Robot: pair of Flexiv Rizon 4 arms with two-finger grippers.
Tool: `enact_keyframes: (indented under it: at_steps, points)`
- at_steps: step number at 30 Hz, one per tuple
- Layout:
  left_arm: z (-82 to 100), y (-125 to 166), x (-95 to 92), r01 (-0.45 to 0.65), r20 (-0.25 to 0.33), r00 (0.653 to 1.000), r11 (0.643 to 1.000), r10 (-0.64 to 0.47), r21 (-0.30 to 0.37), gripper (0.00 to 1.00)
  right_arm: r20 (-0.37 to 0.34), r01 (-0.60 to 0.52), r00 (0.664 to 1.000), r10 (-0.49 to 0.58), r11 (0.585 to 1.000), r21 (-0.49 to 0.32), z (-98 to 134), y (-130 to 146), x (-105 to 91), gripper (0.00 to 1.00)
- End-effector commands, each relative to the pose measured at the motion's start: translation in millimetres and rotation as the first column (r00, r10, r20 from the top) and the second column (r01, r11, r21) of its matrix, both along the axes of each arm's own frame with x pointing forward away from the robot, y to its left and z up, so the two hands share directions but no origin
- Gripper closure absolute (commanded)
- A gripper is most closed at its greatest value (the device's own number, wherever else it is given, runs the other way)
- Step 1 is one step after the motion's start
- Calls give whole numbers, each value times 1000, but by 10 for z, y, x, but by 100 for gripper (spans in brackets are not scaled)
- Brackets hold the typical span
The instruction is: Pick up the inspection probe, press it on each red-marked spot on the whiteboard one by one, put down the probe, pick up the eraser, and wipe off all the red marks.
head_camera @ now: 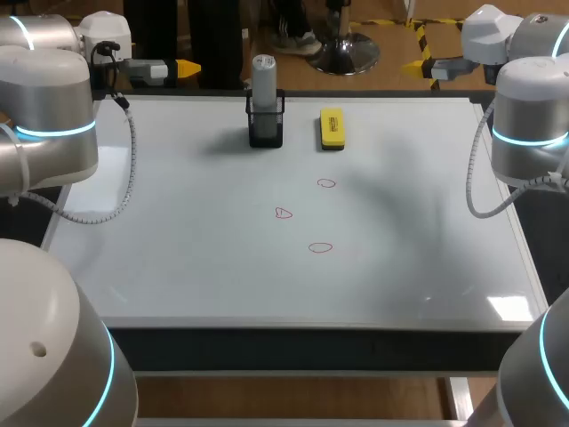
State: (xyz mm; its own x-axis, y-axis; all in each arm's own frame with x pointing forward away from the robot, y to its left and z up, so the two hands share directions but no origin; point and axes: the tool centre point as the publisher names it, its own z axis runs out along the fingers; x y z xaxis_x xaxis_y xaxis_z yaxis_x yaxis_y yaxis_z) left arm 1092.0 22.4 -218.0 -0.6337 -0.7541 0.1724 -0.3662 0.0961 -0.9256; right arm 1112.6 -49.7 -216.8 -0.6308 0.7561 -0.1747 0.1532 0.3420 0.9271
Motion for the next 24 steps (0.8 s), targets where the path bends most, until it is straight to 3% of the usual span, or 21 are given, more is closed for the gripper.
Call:
enact_keyframes:
  at_steps: [1, 18, 24]
  points:
    - [2, 1, -2, 0, 0, 1000, 1000, 0, 0, 0, -1, -1, 1000, 1, 1000, 0, -1, -1, 5, 0]
    - [2, 1, -2, 0, 0, 1000, 1000, 0, 0, 0, -1, -1, 1000, 1, 1000, 0, -1, -1, 5, 0]
    - [4, -100, -56, 146, 86, 986, 989, -144, -24, 0, -1, -1, 1000, 1, 1000, 0, -1, -1, 5, 0]
